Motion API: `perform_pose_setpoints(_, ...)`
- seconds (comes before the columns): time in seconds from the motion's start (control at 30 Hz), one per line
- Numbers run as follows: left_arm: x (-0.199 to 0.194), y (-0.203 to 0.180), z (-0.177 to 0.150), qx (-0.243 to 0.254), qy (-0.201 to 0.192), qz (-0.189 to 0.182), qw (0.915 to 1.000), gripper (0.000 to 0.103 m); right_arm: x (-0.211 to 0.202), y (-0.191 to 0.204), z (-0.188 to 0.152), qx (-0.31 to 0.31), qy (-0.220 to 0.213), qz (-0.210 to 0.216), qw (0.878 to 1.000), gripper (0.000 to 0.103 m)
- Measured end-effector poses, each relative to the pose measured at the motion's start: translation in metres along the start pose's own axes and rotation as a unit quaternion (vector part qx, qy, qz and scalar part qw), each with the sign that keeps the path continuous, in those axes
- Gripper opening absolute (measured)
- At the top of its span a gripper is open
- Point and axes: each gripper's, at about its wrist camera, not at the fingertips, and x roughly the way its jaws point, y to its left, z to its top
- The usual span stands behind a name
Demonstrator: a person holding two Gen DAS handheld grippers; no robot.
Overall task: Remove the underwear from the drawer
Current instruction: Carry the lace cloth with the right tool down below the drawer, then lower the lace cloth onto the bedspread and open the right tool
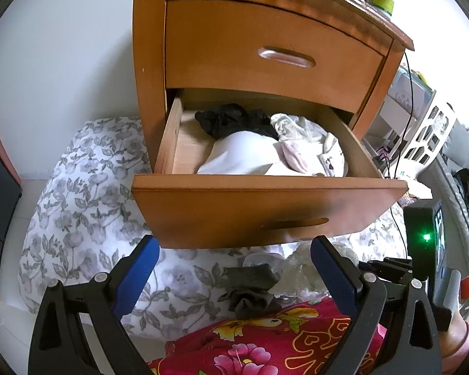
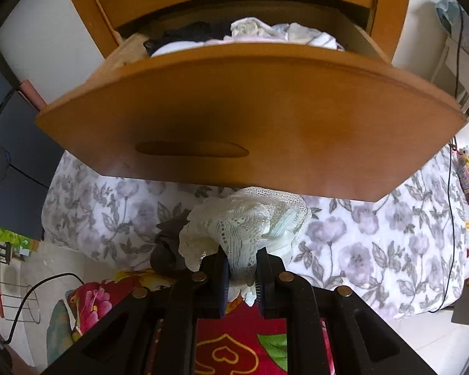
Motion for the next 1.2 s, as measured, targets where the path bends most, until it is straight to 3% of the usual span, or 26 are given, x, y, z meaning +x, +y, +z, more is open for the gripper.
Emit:
perform_pose_setpoints(0.47,0.021,0.001,-0.005,0.001,0.027,0.003,0.9996,0.098,0.035,-0.001,0.005,0.002,0.036,-0.012,0.999,0.016)
perform_pose_setpoints(0.7,0.024,0.002,-0.005,-0.002,0.032,0.005,0.9995,0.098,0.034,-0.002,0.006,0.003,0.034,-0.018,0.999,0.019)
perform_pose_setpoints(0.8,0.026,0.003,-0.005,-0.002,0.033,0.006,0.9994,0.098,0.034,-0.004,0.005,0.009,0.037,-0.019,0.999,0.031)
perform_pose_setpoints(0.87,0.026,0.003,-0.006,-0.002,0.034,0.007,0.9994,0.098,0.034,-0.004,0.004,0.011,0.039,-0.02,0.999,0.052)
perform_pose_setpoints(1.0,0.026,0.004,-0.006,-0.003,0.034,0.008,0.9994,0.098,0.027,-0.003,0.005,0.008,0.029,-0.025,0.999,0.057)
perform_pose_setpoints(1.2,0.025,0.004,-0.005,-0.003,0.032,0.011,0.9994,0.098,0.008,-0.004,0.006,0.008,0.012,-0.034,0.999,0.075)
